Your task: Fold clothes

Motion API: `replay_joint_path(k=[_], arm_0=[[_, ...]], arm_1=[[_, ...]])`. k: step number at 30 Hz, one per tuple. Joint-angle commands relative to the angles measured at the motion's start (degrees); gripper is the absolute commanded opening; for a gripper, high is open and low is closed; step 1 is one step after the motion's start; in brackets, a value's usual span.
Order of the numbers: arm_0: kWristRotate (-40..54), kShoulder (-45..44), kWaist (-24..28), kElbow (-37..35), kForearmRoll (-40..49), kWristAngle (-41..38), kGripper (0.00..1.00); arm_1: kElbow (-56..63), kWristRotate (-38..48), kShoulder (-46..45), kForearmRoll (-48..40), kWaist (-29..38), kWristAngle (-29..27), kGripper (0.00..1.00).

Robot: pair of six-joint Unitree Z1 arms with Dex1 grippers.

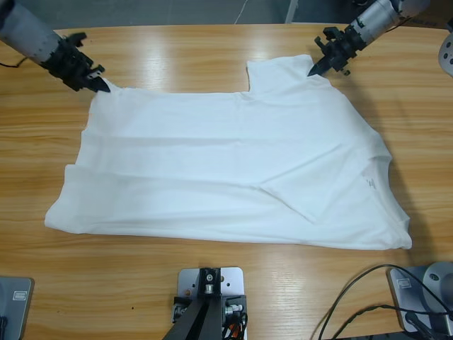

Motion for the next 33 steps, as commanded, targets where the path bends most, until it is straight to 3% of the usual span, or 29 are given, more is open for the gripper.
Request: replay_joint_path(k=[1, 13, 21, 33], arm_0=[[1.4, -3.2, 1.1, 2.0, 2.7, 0.7, 0.000], [1.8, -9.7, 1.2, 6.7, 3.0, 0.6, 0.000], [2.1, -14.9, 2.3, 12.2, 2.8, 0.6, 0.000], [2.2, -17.7, 2.5, 13.3, 2.8, 0.5, 0.000]], arm_1=[[-31.3, -1.4, -4.3, 10.4, 1.4, -0.8, 0.000], [-25.0, -2.9, -13.6, 12.8, 3.9, -1.0, 0.000], [-12.6, -4.9, -21.1, 12.8, 4.1, -3.7, 0.000], [6.0, -8.8, -24.3, 12.7, 4.4, -3.7, 0.000]])
